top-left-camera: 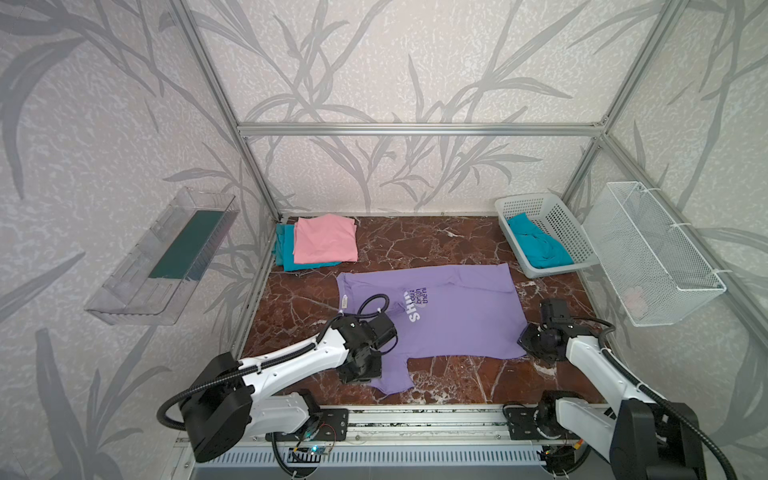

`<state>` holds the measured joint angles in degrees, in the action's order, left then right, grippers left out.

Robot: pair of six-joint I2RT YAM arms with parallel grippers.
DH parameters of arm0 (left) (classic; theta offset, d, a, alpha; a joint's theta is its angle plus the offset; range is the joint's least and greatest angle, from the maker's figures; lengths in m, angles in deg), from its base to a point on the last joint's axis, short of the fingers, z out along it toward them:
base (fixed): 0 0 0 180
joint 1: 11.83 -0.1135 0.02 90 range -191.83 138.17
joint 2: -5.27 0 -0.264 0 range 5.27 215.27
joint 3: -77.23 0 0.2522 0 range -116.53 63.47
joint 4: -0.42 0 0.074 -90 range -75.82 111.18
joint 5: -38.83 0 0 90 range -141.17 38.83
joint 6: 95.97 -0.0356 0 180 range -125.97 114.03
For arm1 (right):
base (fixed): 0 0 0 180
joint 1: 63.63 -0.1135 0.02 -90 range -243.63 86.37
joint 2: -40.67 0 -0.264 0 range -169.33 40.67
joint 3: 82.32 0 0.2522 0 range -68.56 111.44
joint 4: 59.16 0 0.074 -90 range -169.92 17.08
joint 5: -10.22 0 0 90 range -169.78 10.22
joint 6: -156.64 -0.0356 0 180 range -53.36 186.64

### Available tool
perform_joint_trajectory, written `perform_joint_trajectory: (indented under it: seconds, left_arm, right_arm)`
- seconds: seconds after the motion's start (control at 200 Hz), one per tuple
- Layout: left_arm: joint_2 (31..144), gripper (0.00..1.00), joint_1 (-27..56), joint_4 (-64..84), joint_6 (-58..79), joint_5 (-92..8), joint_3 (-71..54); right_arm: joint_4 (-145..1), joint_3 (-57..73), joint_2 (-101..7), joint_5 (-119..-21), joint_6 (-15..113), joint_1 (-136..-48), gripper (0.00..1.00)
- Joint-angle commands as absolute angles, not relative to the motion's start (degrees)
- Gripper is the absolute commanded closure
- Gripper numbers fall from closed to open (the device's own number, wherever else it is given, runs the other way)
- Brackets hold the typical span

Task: Fold and stack the t-shirts
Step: 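Lift the near hem with both grippers and fold it over toward the collar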

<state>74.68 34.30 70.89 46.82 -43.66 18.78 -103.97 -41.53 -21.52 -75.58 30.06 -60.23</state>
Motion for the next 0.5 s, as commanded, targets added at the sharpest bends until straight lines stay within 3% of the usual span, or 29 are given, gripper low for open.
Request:
perform_joint_trajectory:
  seconds: [0.0, 0.495]
  left_arm:
    - [71.94, 1.0, 28.88, 75.49, 42.84, -44.98, 14.99]
    - [84.87, 1.0, 13.14, 75.66, 28.93, -51.96, -6.58]
  right_arm:
    - [-101.76, -37.27, -23.6, -74.05, 31.66, -59.94, 1.0]
    - [-86.12, -28.37, -38.58, -71.17, 26.09, -56.7, 1.0]
